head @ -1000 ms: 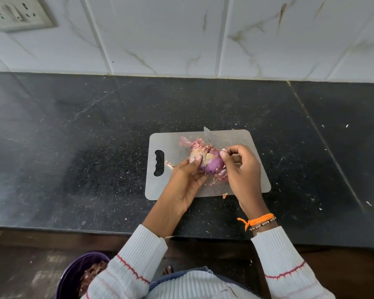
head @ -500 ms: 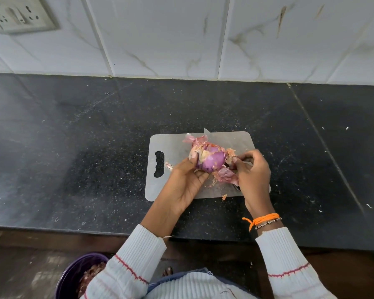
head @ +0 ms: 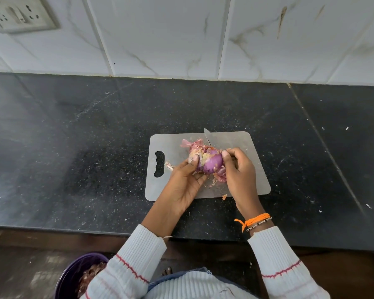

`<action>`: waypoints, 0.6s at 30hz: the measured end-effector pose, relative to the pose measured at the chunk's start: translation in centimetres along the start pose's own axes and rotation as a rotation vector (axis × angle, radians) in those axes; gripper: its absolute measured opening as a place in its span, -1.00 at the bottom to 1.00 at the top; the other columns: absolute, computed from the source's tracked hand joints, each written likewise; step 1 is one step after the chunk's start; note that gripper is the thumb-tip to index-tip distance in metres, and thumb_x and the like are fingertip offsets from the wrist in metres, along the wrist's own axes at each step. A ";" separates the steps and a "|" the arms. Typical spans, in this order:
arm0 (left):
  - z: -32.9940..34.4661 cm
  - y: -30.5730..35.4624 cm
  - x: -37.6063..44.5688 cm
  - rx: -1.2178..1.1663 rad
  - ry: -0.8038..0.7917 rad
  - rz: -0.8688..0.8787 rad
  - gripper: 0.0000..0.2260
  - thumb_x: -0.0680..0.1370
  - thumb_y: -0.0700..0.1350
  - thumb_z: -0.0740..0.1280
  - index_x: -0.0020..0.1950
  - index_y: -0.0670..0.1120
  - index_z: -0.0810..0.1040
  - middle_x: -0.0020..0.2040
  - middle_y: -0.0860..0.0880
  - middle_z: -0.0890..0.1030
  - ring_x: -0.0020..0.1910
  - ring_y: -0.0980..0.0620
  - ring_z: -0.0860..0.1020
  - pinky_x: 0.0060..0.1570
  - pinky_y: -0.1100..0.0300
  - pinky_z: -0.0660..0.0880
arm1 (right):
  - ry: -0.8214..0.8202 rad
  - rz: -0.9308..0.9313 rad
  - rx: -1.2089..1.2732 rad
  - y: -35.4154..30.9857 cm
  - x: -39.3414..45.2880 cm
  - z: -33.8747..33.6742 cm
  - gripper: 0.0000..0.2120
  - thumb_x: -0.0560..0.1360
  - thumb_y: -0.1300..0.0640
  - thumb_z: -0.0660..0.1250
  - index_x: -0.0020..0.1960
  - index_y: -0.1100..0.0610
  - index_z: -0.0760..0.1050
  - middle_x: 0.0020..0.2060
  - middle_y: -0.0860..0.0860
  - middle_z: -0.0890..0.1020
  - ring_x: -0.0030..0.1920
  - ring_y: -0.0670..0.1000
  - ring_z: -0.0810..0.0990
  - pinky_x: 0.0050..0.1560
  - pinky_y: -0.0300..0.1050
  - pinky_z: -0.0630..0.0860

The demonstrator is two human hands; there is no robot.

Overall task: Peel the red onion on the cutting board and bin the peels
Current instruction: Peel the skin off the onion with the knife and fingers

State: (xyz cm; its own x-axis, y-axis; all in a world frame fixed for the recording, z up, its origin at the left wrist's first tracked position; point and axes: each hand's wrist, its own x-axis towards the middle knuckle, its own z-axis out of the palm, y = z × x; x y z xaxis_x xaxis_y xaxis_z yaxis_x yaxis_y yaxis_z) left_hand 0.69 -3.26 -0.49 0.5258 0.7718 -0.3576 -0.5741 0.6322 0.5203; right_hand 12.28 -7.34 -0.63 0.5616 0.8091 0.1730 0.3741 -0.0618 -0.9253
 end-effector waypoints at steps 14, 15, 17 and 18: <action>-0.3 0.6 0.0 -0.065 -0.083 -0.091 -0.67 0.45 -0.15 0.22 0.17 -0.24 0.44 0.08 -0.23 0.56 0.07 -0.10 0.54 0.01 0.09 0.56 | 0.092 0.086 -0.039 1.3 0.7 -0.8 -0.83 0.59 0.22 0.12 -0.15 0.21 0.40 -0.33 -0.07 0.44 -0.33 -0.16 0.41 -0.39 -0.39 0.32; -0.4 0.7 0.1 -0.076 -0.081 -0.098 -0.69 0.46 -0.15 0.21 0.16 -0.25 0.45 0.07 -0.23 0.56 0.07 -0.10 0.54 0.01 0.08 0.56 | 0.085 0.095 -0.041 1.4 0.8 -1.0 -0.82 0.59 0.21 0.14 -0.15 0.22 0.41 -0.33 -0.08 0.45 -0.31 -0.15 0.40 -0.38 -0.42 0.33; -0.5 0.8 0.1 -0.094 -0.067 -0.113 -0.71 0.47 -0.17 0.21 0.14 -0.25 0.45 0.06 -0.24 0.57 0.07 -0.11 0.54 0.01 0.06 0.56 | 0.086 0.099 -0.040 1.5 0.9 -1.1 -0.83 0.59 0.19 0.17 -0.14 0.22 0.43 -0.30 -0.10 0.47 -0.28 -0.17 0.43 -0.35 -0.50 0.34; -0.6 0.8 0.1 -0.107 -0.064 -0.118 -0.73 0.47 -0.18 0.21 0.13 -0.25 0.46 0.05 -0.24 0.57 0.06 -0.11 0.54 -0.01 0.05 0.56 | 0.090 0.101 -0.042 1.4 0.9 -1.0 -0.83 0.58 0.18 0.18 -0.14 0.22 0.44 -0.30 -0.12 0.48 -0.27 -0.18 0.44 -0.33 -0.52 0.34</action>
State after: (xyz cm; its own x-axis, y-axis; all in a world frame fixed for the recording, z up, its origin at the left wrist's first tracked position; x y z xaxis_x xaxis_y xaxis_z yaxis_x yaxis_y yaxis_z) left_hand -0.09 -2.64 -0.54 0.6303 0.6879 -0.3597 -0.5676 0.7245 0.3910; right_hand 14.02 -7.27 -1.46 0.6611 0.7421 0.1108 0.3414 -0.1660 -0.9252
